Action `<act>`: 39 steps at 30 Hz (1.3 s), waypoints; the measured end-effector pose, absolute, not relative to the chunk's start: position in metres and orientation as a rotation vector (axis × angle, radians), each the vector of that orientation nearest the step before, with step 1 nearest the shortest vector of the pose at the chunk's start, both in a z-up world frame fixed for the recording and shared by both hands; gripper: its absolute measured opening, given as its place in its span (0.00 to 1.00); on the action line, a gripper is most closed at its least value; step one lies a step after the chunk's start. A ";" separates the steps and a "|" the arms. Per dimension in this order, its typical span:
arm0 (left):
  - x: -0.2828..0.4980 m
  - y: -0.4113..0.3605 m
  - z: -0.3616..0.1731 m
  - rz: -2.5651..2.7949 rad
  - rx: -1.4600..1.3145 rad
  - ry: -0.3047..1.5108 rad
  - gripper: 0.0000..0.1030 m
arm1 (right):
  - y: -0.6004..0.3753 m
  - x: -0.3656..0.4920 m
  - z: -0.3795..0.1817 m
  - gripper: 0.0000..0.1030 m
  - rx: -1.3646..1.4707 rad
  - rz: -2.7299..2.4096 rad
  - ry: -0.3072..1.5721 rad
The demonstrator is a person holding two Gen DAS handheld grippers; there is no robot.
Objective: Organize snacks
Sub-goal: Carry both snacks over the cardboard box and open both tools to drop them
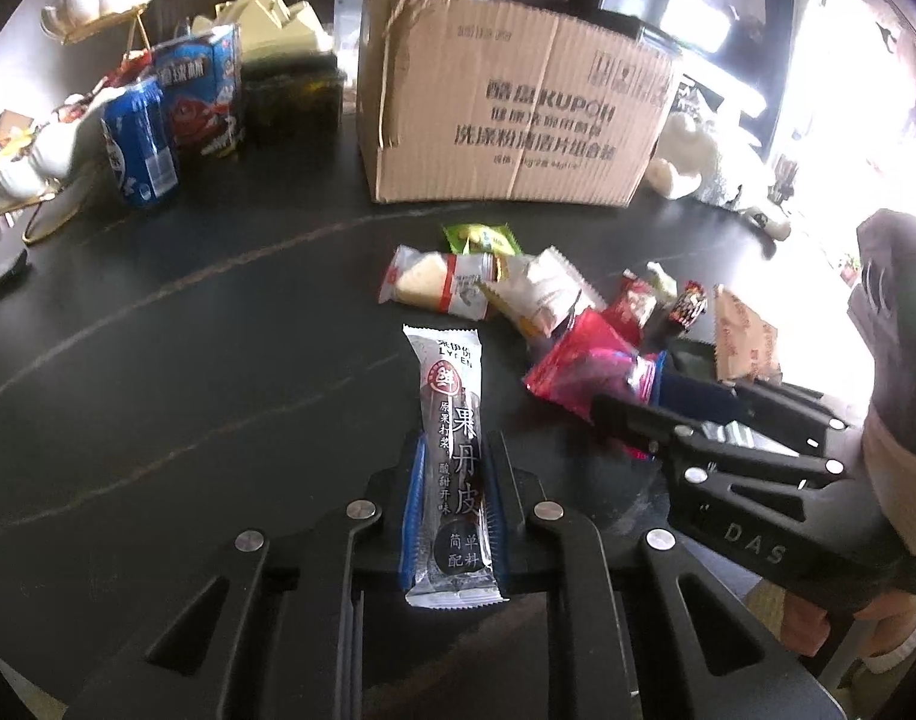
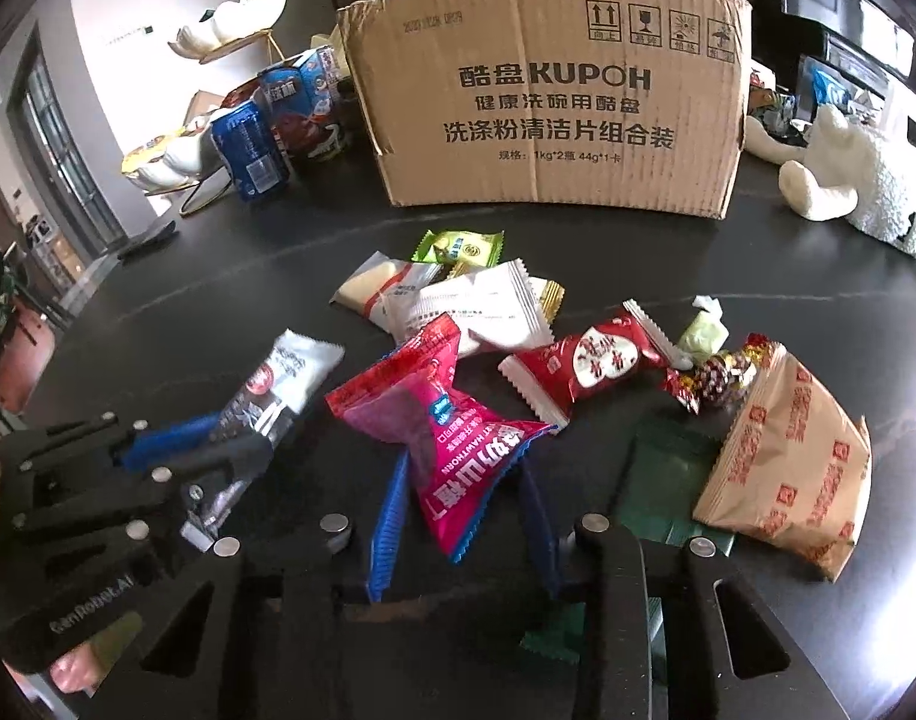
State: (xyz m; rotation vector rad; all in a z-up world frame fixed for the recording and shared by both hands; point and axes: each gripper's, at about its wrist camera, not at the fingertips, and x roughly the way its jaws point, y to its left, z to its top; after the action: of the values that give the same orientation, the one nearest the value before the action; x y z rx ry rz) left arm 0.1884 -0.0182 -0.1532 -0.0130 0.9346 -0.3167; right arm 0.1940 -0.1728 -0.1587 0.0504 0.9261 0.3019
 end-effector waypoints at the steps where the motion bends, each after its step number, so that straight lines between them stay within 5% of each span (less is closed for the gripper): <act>1: 0.187 -0.018 -0.150 -0.313 -0.009 0.924 0.18 | -0.173 0.192 -0.157 0.36 0.051 0.302 0.920; 39: 0.239 -0.050 0.033 -0.359 0.052 0.568 0.18 | -0.217 0.220 0.029 0.36 0.067 0.208 0.512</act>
State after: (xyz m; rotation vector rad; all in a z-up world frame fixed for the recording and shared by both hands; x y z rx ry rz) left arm 0.2386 -0.0502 0.0326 0.0519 0.5684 -0.3595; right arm 0.2202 -0.2169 0.0291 0.0665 0.5122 0.2084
